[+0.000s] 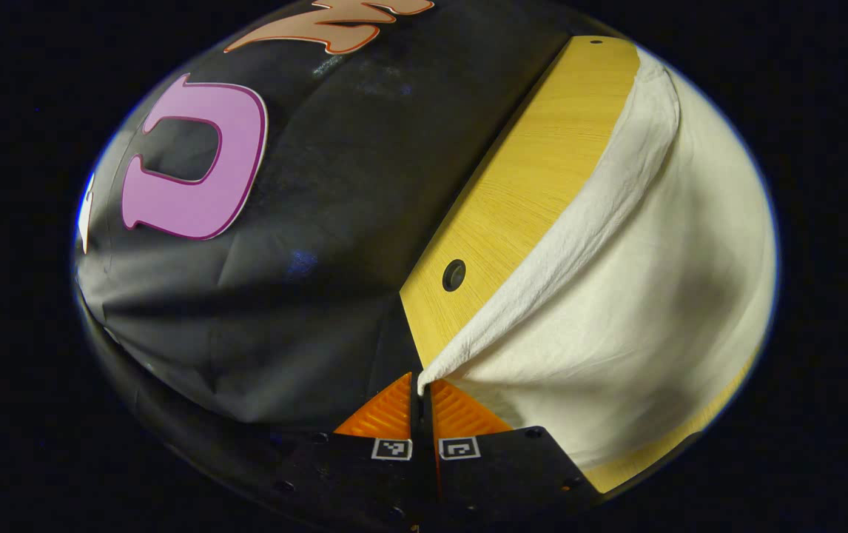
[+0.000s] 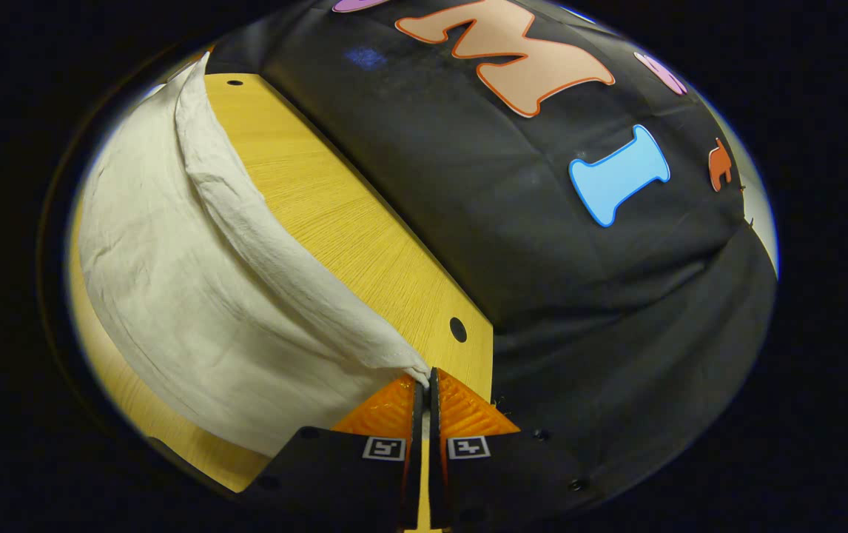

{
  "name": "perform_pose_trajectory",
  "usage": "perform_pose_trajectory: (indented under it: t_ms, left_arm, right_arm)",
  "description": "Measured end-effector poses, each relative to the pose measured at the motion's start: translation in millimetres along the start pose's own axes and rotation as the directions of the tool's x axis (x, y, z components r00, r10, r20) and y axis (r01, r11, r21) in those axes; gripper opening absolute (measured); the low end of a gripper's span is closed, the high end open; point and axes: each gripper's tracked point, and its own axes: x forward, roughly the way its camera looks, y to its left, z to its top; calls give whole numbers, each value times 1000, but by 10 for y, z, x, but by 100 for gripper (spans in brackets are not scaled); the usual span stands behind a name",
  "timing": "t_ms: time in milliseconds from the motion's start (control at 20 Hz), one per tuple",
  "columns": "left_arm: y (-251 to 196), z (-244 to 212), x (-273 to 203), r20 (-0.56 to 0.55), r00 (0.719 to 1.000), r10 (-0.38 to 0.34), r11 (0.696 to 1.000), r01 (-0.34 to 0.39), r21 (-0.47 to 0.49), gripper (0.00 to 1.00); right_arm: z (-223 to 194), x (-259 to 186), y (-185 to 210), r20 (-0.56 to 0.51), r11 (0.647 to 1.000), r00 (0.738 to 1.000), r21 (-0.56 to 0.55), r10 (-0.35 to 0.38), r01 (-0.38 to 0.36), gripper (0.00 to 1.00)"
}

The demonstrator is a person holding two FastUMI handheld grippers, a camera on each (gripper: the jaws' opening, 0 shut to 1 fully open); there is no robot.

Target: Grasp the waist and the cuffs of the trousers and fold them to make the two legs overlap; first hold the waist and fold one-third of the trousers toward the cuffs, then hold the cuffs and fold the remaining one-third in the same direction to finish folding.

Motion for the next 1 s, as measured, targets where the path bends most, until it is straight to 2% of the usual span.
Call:
perform_pose_trajectory:
  t_ms: [150, 300, 350, 400, 500, 650, 800, 1000]
  left_arm:
    - [-106, -19, 200, 4, 1000, -7, 1000, 7, -1, 0]
    - [-254, -46, 353, 9, 999, -36, 999, 37, -5, 0]
    - [-261, -15, 338, 17, 999, -35, 999, 35, -21, 1]
    - [-265, -8, 334, 28, 999, -38, 998, 39, -47, 15]
    - [-222, 36, 144, 48, 999, -19, 990, 26, -139, 94]
    - [-135, 106, -152, 67, 998, 9, 953, 11, -303, 95]
    - [-124, 237, -479, 95, 995, 23, 900, 21, -434, 95]
    - [-153, 408, -862, 142, 989, 31, 837, 53, -545, 96]
  right_arm:
    - [1, 234, 98, -30, 1000, 1000, 2, -10, 10, 7]
    - [-15, 333, 247, -47, 1000, 999, -5, -1, 1, 5]
    - [-13, 329, 296, -50, 1000, 999, 10, 10, -10, 11]
    - [17, 282, 307, -45, 1000, 999, 26, 14, -13, 35]
    - [108, 206, 218, -13, 995, 1000, 95, 1, 1, 100]
    - [17, -29, 121, -7, 952, 1000, 306, 6, -4, 98]
    - [-189, -188, 109, -38, 872, 999, 490, 34, -11, 98]
    - [-564, -265, 106, -102, 772, 992, 636, 68, 13, 100]
